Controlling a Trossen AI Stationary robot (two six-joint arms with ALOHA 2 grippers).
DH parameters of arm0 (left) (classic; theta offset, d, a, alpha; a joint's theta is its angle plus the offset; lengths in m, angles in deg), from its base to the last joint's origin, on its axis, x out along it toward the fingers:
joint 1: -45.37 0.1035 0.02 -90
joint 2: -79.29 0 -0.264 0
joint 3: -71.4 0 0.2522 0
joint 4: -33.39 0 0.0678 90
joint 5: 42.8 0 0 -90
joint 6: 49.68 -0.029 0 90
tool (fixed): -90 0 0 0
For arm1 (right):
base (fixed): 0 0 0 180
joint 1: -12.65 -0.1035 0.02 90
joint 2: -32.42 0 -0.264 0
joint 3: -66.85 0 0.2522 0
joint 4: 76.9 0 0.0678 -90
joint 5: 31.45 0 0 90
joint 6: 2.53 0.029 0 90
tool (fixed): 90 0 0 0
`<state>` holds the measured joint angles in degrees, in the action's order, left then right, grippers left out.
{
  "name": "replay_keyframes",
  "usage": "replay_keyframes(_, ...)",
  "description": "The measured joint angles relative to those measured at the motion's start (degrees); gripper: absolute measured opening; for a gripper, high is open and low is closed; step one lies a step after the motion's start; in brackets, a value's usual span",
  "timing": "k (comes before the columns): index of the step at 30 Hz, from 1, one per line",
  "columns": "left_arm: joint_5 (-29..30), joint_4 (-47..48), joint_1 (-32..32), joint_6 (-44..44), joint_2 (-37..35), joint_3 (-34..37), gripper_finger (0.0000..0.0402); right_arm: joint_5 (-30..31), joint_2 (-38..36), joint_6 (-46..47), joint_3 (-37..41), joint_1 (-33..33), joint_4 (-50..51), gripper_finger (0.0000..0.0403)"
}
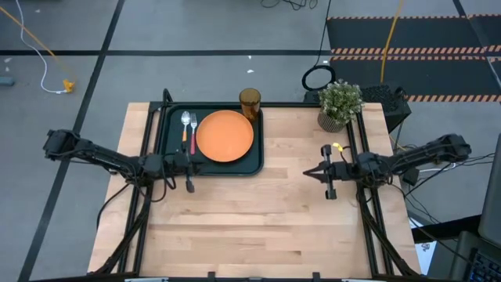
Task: Pick and place plate/cup/fork/spoon on tray
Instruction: Return to Home Position
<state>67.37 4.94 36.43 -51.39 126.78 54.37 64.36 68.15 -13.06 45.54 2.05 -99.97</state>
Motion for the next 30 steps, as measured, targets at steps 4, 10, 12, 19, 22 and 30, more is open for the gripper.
replay_keyframes(4, -3.52, -1.53, 1.23, -1.01, -0.02, 0.0, 0.0005, -0.11, -1.23, -1.04, 0.0, 2.18, 1.7, 0.0)
replay_keyframes(10, -5.3, -1.4, 1.83, -1.25, -0.42, 0.0, 0.0005, -1.6, -4.31, 0.71, 0.0, 3.2, 6.95, 0.0)
replay_keyframes(12, -5.3, -1.34, 1.83, -1.62, -0.63, 0.0, 0.0005, -1.62, -5.02, 0.83, 0.0, 3.2, 7.13, 0.0)
replay_keyframes(19, -5.31, -1.51, 1.85, -1.64, -1.11, 0.0, 0.0005, -1.62, -7.04, 0.87, 3.2, 3.2, 5.86, 0.0)
replay_keyframes(22, -5.21, -1.37, 1.87, -1.66, -1.47, 0.0, 0.0005, -1.64, -7.85, 1.69, 5.51, 3.18, 1.93, 0.0)
replay_keyframes(30, -5.16, -1.28, 1.89, -2.3, -2.24, 0.0, 0.0005, -4.59, -12.4, 0.8, 5.86, 3.48, 6.57, 0.0)
